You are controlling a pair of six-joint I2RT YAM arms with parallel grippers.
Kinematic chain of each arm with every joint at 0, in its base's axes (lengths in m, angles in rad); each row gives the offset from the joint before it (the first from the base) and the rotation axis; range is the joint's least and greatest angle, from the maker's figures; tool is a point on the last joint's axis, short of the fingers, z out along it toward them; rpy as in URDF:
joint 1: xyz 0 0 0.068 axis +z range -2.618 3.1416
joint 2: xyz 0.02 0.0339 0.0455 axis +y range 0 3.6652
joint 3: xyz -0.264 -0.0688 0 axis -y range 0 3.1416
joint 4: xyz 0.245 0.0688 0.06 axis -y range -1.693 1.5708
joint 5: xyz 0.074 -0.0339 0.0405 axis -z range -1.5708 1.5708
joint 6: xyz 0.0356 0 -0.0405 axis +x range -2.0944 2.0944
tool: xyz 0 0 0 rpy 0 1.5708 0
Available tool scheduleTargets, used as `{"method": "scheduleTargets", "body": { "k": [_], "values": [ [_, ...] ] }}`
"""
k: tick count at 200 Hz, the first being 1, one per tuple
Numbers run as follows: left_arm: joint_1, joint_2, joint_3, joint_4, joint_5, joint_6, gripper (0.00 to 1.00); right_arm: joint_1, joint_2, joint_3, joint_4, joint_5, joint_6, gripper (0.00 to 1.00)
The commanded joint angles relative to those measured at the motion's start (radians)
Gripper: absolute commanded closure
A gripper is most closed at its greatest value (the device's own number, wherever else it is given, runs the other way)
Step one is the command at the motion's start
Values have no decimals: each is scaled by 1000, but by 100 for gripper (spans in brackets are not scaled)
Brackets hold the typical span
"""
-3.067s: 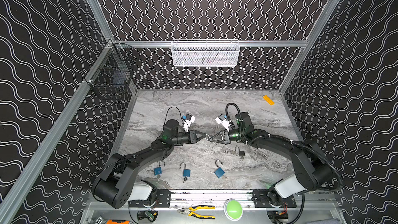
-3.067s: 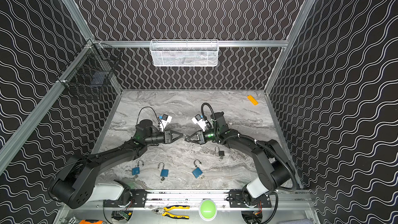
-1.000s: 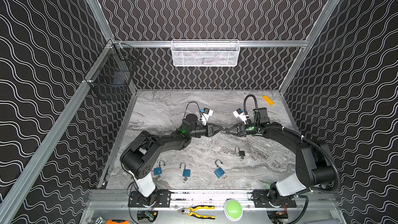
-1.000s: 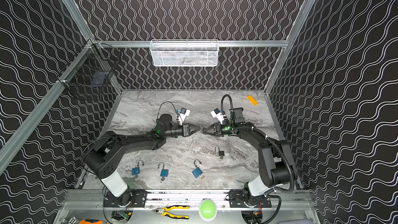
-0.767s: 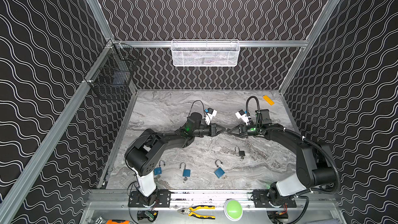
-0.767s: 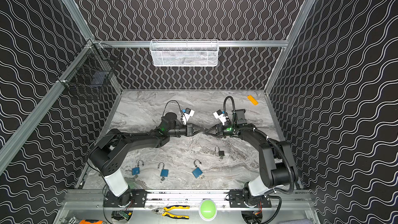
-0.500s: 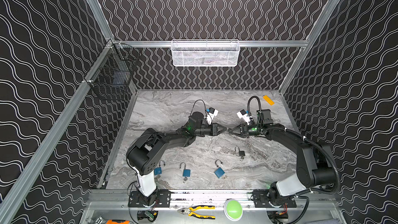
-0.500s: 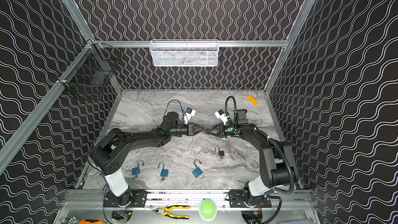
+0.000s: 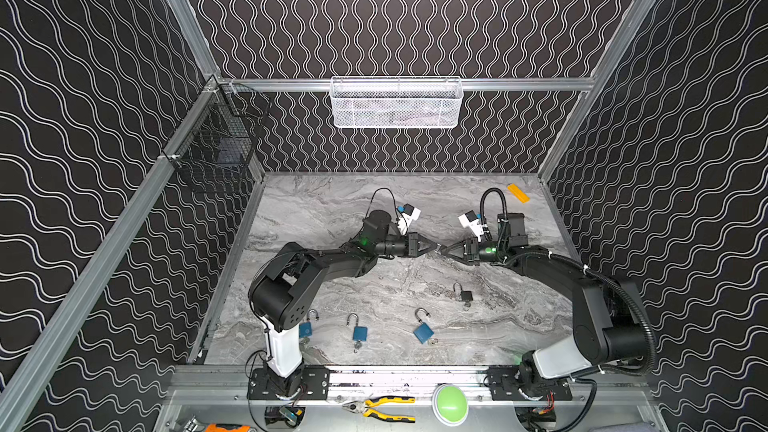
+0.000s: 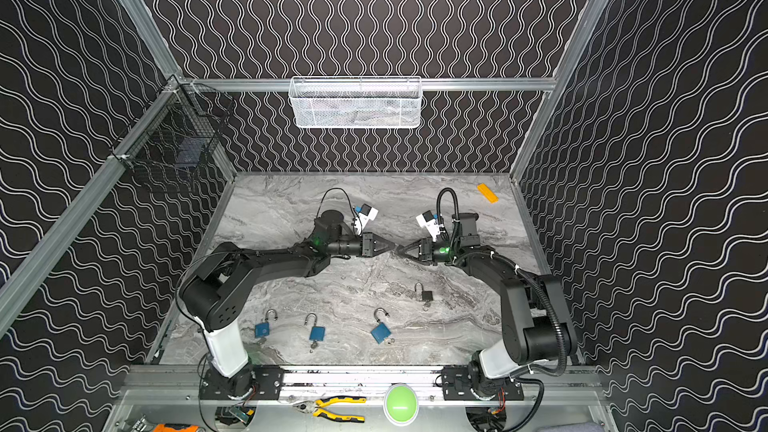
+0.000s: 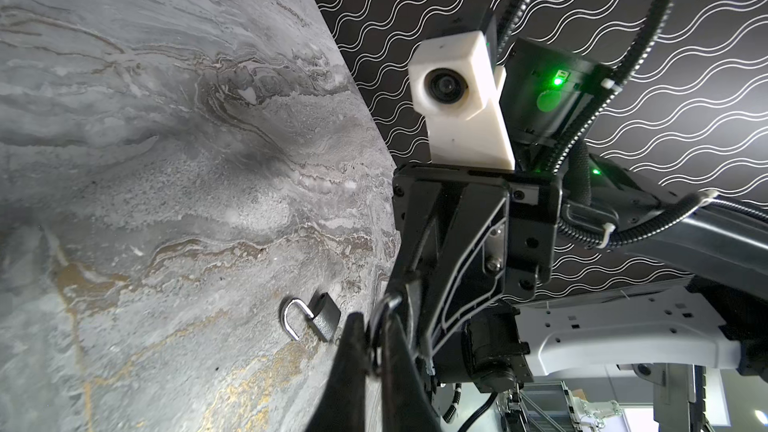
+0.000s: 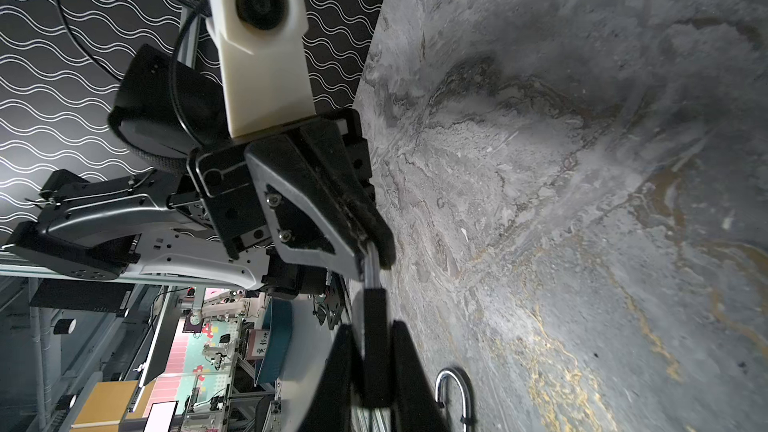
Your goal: Lock with the key
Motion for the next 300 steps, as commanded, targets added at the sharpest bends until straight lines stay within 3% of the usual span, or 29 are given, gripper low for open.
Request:
{"method": "scheduleTargets", "body": {
  "k": [1, 31, 103, 159, 247, 300],
  "values": [
    [-11, -3, 14, 91, 169, -42, 100, 5, 5, 6, 91, 81, -12, 99],
    [-12, -13, 2, 70, 160, -28, 100, 5, 15, 7, 98, 68, -10, 96],
    [29, 6, -17, 121, 108, -98, 100, 5, 18, -8, 135, 53, 13, 68],
    [38, 39, -24, 189, 113, -139, 100, 5, 29, -30, 179, 45, 36, 66],
    [52, 24, -40, 179, 99, -132, 100, 3, -6, -77, 270, 33, 112, 45],
    [67, 7, -55, 218, 100, -170, 100, 2, -39, -145, 361, 41, 170, 44]
  ]
}}
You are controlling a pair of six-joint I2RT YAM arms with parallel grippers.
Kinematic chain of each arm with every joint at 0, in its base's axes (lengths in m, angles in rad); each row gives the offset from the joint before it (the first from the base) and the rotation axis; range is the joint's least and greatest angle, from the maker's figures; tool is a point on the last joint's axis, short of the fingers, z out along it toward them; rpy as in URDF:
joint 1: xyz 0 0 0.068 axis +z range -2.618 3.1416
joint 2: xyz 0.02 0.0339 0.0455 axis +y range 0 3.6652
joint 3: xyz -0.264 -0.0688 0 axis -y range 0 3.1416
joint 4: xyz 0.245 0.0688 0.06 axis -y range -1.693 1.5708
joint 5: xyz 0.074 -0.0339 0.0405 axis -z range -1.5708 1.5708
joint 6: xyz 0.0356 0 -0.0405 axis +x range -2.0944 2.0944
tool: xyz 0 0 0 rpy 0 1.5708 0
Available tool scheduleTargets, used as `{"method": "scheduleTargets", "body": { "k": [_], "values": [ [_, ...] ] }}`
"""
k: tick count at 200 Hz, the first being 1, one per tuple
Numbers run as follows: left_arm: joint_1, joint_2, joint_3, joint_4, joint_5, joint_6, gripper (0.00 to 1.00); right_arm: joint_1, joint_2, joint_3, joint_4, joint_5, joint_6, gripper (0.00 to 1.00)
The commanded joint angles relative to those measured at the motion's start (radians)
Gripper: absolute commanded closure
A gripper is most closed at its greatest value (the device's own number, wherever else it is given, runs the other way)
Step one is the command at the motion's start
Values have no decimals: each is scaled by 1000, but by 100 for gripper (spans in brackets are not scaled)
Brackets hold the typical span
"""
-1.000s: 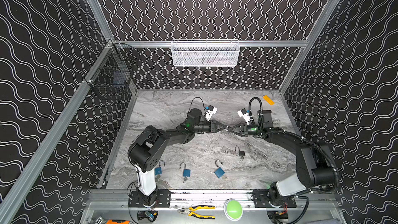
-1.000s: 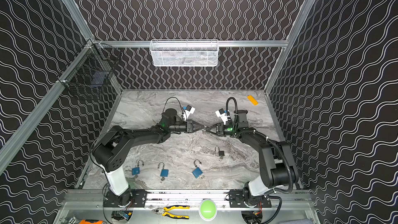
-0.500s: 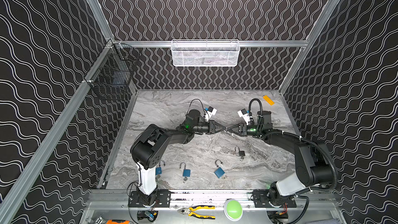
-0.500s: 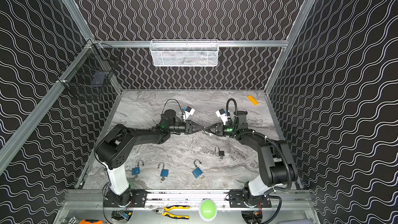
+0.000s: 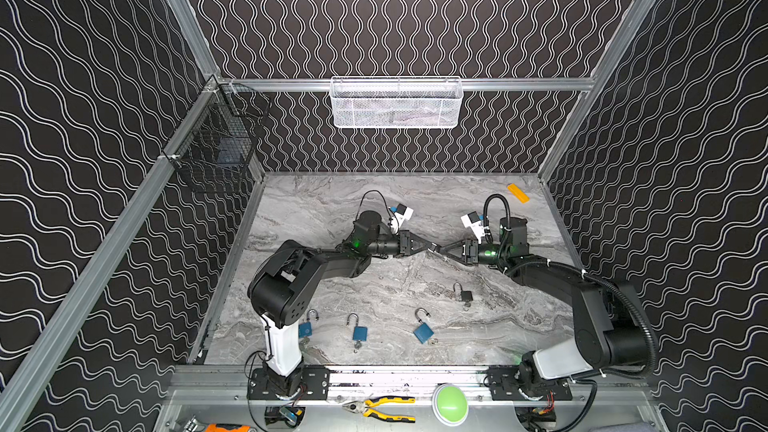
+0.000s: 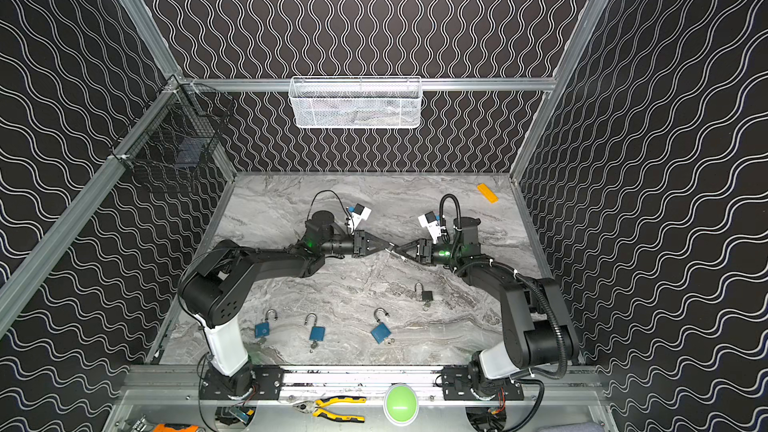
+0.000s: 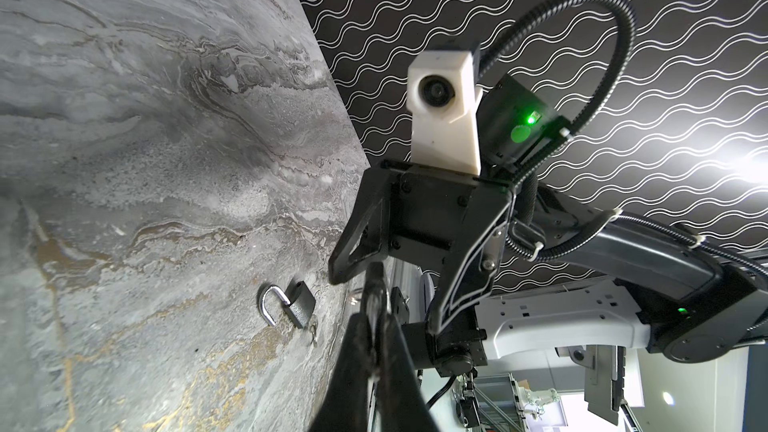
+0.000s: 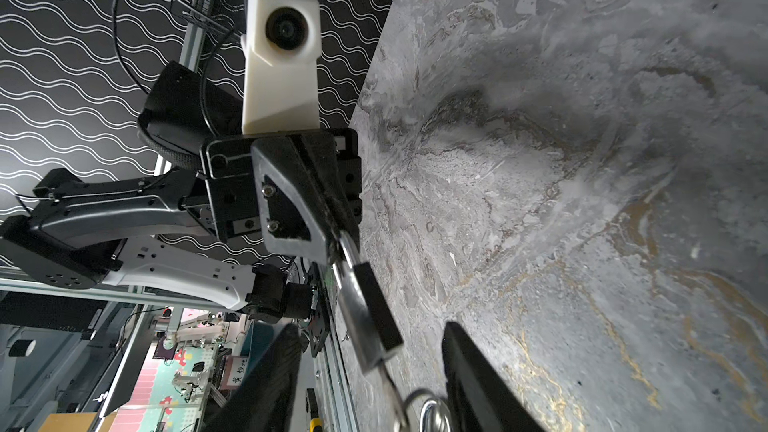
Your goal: Lock with the key
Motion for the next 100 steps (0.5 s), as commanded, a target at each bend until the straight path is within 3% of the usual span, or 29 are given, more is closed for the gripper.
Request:
{"method": "scheduleTargets", "body": {
  "k": [1, 54, 100],
  "values": [
    [3, -9, -1, 73, -1, -23, 100, 0, -6, -25, 88, -5, 36, 44],
    [4, -9, -14, 87, -1, -35, 100, -1, 4, -99, 329, -2, 178, 50],
    [4, -7, -21, 103, -4, -41, 100, -6, 16, -121, 402, -6, 226, 62]
  ]
}}
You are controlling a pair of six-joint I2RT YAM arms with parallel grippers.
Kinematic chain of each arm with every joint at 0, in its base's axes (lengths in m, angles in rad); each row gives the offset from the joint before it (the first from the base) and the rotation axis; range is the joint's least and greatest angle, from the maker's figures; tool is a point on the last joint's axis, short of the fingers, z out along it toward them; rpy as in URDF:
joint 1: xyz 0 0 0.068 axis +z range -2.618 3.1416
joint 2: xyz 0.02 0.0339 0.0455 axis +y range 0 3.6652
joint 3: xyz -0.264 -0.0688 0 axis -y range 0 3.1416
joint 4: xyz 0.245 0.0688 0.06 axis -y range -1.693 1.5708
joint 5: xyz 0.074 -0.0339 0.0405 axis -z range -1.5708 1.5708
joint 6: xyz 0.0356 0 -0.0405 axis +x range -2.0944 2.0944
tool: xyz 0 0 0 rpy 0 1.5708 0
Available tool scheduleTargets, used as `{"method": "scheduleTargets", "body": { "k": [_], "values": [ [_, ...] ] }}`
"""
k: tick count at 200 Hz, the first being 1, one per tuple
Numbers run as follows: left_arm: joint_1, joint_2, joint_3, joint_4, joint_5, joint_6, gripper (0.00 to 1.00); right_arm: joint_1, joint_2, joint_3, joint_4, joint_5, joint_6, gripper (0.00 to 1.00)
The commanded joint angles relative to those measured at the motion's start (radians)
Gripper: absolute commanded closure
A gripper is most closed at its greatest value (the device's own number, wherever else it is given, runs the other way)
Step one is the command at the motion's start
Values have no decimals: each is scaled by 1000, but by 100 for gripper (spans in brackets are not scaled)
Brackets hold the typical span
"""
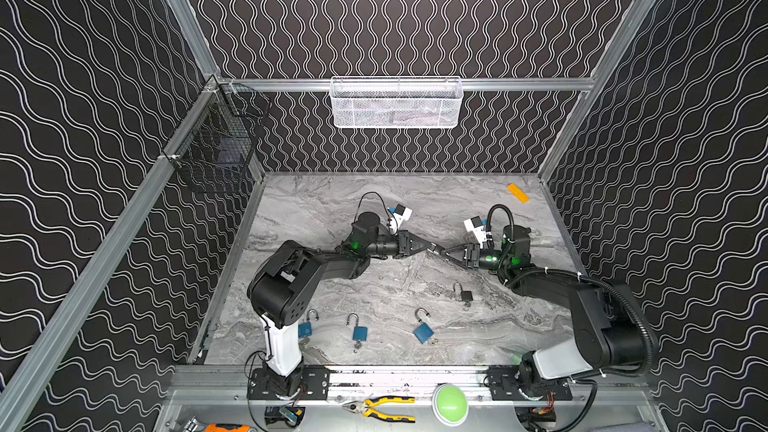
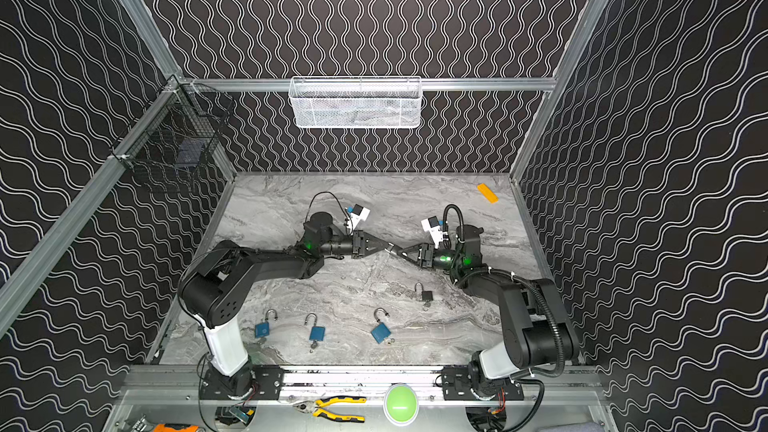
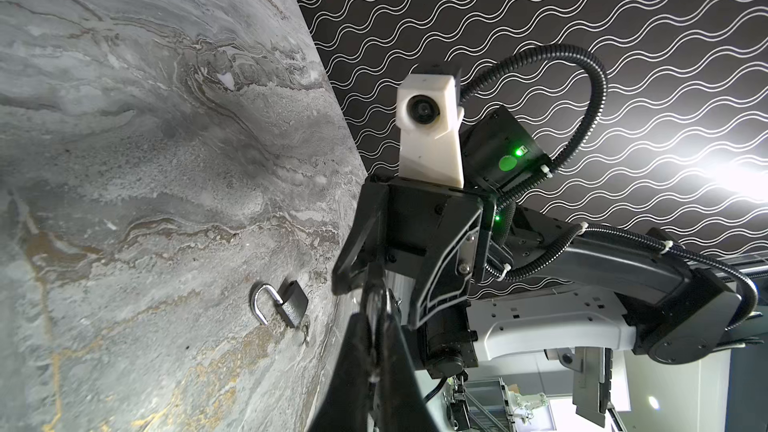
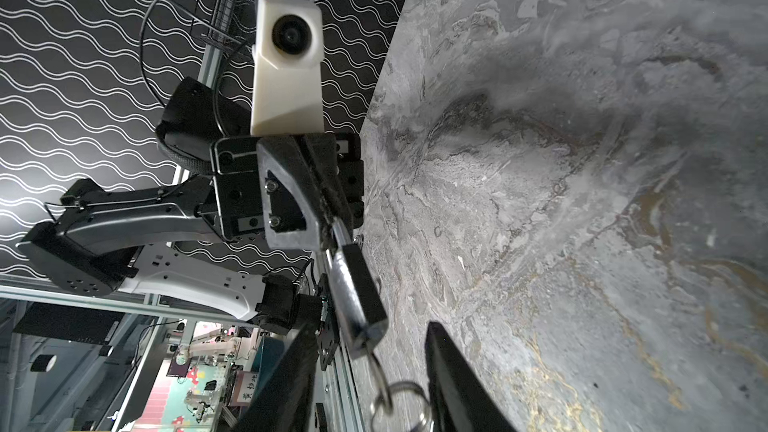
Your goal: Lock with the key
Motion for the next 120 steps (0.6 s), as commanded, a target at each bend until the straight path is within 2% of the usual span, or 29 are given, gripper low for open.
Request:
{"method": "scheduleTargets", "body": {
  "k": [1, 73, 120],
  "values": [
    [1, -6, -1, 61, -4, -9, 100, -2, 8, -12, 119, -7, 57, 62],
    [1, 1, -2, 74, -5, -20, 100, -2, 14, -25, 144, -9, 66, 73],
    [6, 5, 0, 80, -7, -27, 100, -4, 12, -36, 170, -14, 83, 75]
  ]
}}
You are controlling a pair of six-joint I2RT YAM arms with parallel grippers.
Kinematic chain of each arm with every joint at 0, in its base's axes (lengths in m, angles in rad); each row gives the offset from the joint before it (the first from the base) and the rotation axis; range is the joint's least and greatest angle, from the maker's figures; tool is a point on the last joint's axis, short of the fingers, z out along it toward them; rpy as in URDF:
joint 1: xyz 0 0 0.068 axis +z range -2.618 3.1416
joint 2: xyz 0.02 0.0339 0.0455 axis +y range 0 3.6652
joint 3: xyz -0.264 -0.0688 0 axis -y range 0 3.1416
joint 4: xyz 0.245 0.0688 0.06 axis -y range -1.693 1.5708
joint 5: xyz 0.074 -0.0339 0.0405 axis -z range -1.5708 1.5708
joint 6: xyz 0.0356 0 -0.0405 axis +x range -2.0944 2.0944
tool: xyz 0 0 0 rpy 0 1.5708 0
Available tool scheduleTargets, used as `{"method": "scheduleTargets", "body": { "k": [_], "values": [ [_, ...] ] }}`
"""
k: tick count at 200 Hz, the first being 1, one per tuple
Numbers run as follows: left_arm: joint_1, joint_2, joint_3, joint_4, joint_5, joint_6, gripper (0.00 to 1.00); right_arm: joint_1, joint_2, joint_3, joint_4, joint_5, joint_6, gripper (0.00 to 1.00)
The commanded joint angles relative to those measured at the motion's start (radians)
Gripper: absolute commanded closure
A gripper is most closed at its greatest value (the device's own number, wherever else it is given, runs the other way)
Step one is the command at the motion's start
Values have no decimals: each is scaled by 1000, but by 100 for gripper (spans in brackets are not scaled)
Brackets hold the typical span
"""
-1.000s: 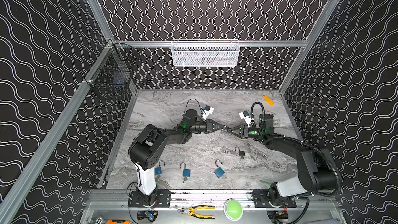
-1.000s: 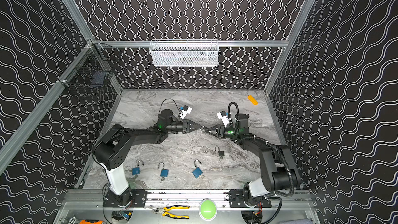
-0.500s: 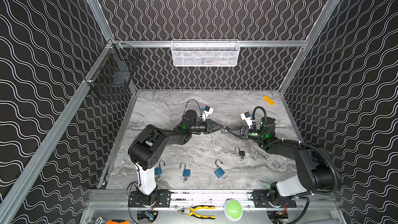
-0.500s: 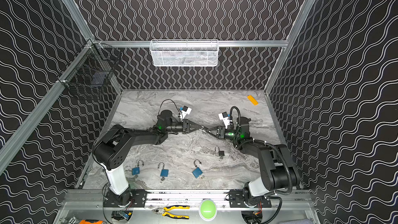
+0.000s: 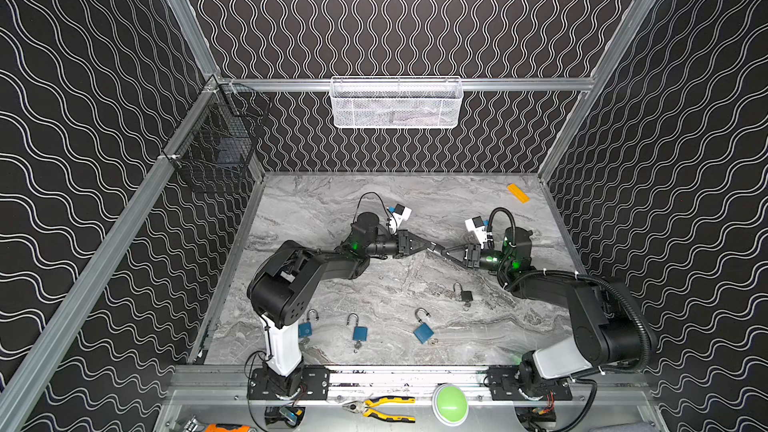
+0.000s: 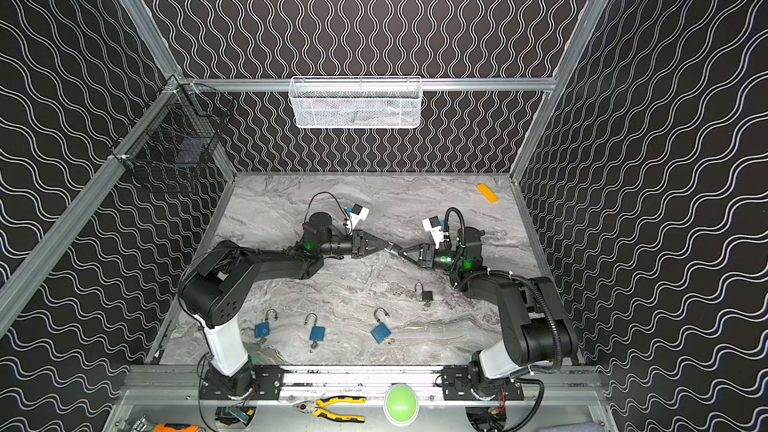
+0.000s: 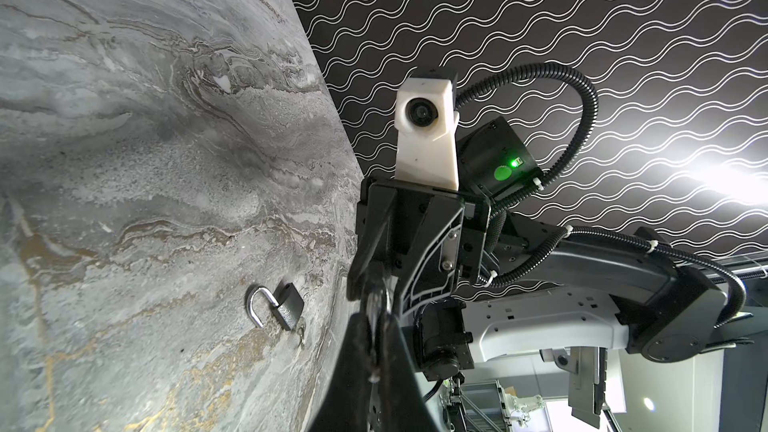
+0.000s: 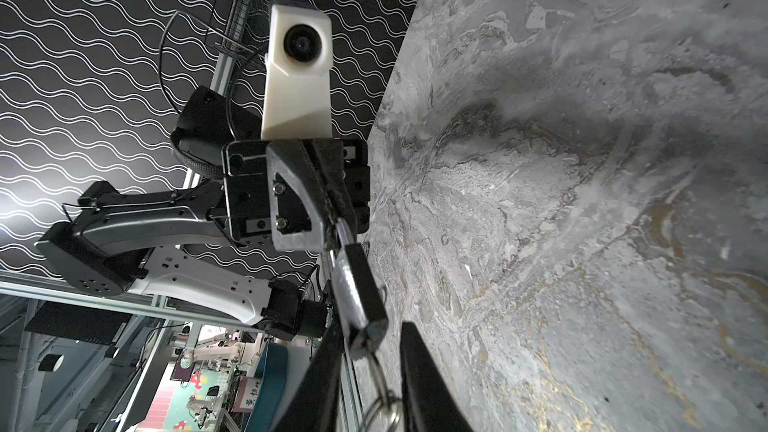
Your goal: Lock with the key
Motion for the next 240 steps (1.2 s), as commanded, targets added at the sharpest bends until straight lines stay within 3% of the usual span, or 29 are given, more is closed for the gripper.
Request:
{"method": "scheduleTargets", "body": {
  "k": [1, 46, 172, 240],
  "values": [
    [2, 6, 4, 56, -7, -7, 100, -3, -3, -6, 53, -9, 15, 75],
    [7, 16, -2, 80, -11, -25, 100, -4, -6, -12, 76, -16, 29, 76],
    [10, 29, -3, 136, -10, -60, 100, -5, 6, -1, 60, -6, 22, 100],
    [44, 45, -36, 274, -43, -150, 100, -8, 20, 9, -2, -11, -17, 100]
  ]
}}
